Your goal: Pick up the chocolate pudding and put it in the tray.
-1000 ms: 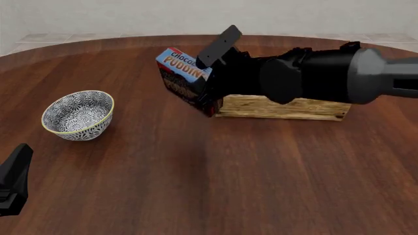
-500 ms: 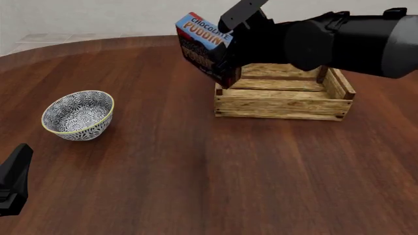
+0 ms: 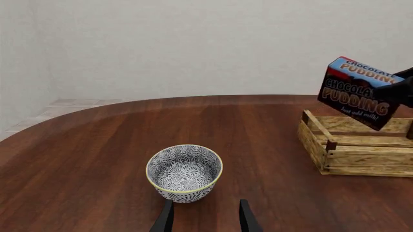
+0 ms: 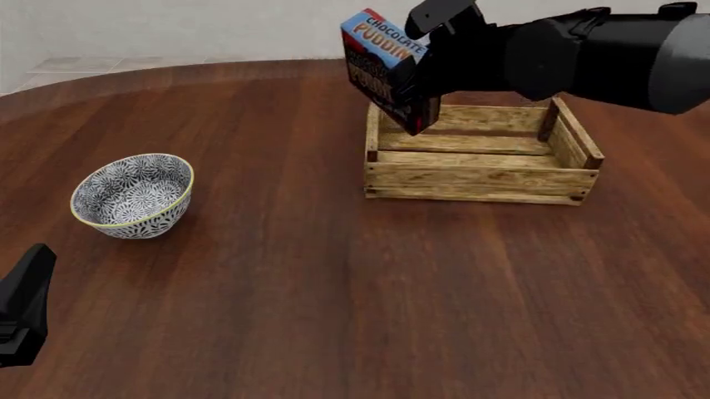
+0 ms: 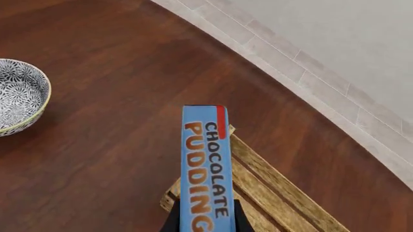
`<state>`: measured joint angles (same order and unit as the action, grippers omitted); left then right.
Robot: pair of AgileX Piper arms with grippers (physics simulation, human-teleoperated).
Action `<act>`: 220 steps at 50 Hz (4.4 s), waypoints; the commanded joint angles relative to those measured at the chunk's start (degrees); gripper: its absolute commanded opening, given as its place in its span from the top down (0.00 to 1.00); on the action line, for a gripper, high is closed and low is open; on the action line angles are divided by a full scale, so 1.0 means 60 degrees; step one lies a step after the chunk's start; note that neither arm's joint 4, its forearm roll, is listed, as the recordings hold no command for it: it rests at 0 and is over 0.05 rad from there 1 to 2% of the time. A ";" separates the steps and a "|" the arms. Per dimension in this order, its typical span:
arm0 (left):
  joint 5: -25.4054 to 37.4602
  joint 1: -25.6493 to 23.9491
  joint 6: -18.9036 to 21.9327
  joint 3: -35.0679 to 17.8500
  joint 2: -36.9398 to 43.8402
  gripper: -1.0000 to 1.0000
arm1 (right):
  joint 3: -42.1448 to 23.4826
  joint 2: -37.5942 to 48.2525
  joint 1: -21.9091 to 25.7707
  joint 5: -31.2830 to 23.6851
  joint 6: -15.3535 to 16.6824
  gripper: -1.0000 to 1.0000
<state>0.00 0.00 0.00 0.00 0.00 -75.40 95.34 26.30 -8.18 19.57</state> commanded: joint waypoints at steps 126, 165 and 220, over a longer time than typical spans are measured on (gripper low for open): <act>0.0000 0.0000 0.0000 0.0000 0.0000 0.00 | -0.0772 0.2645 -0.2365 0.1023 -0.1115 1.00; 0.0000 0.0000 0.0000 0.0000 0.0000 0.00 | -0.0733 0.2950 -0.2411 0.1261 -0.1323 1.00; 0.0000 0.0000 0.0000 0.0000 0.0000 0.00 | -0.0785 0.3870 -0.2447 0.1863 -0.1579 1.00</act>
<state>0.00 0.00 0.00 0.00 0.00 -80.00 117.84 11.64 2.44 11.51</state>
